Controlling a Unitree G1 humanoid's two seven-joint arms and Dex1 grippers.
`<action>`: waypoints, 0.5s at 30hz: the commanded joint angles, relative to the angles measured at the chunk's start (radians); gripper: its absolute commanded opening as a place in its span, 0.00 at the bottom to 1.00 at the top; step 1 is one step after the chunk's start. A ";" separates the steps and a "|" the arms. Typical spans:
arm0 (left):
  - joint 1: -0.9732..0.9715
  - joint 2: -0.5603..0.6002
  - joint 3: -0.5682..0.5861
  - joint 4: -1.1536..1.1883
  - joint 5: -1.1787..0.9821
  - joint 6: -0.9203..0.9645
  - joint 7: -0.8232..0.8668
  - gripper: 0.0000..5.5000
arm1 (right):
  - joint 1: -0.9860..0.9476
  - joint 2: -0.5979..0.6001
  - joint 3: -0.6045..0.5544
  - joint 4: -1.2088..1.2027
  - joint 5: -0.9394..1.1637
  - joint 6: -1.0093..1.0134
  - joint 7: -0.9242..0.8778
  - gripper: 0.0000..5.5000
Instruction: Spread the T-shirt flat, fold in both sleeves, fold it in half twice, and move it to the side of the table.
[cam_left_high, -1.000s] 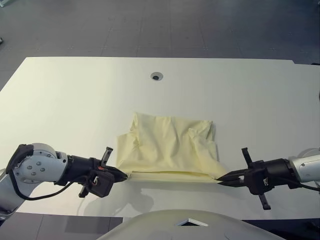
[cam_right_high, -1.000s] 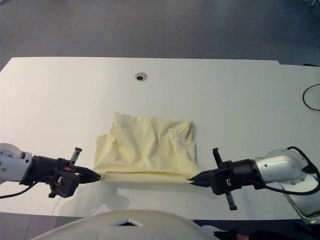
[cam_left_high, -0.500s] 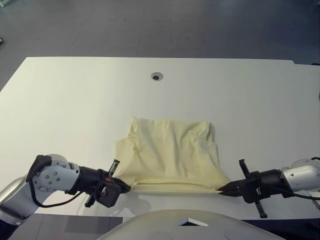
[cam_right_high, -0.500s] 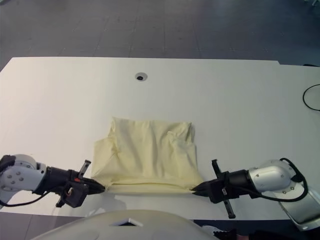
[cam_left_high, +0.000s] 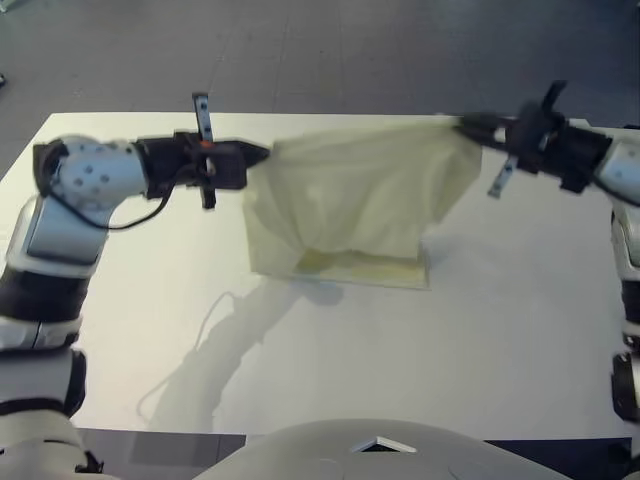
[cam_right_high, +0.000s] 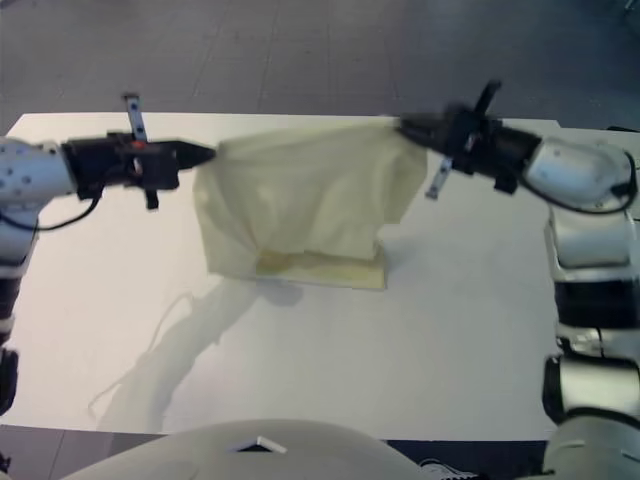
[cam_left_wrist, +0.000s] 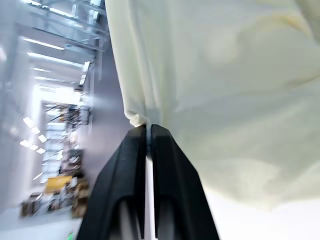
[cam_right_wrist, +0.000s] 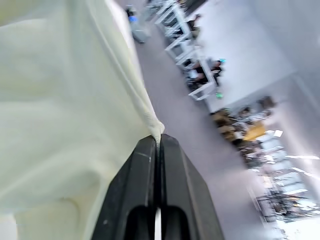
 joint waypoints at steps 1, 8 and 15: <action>-0.216 -0.057 -0.064 0.306 0.188 -0.106 0.167 0.00 | -0.242 0.075 0.048 0.296 -0.145 -0.121 -0.133 0.00; -0.475 -0.132 -0.170 0.736 0.401 -0.238 0.438 0.00 | -0.541 0.142 0.122 0.792 -0.343 -0.309 -0.376 0.00; -0.626 -0.181 -0.238 0.999 0.498 -0.256 0.621 0.00 | -0.714 0.170 0.187 1.048 -0.481 -0.356 -0.588 0.00</action>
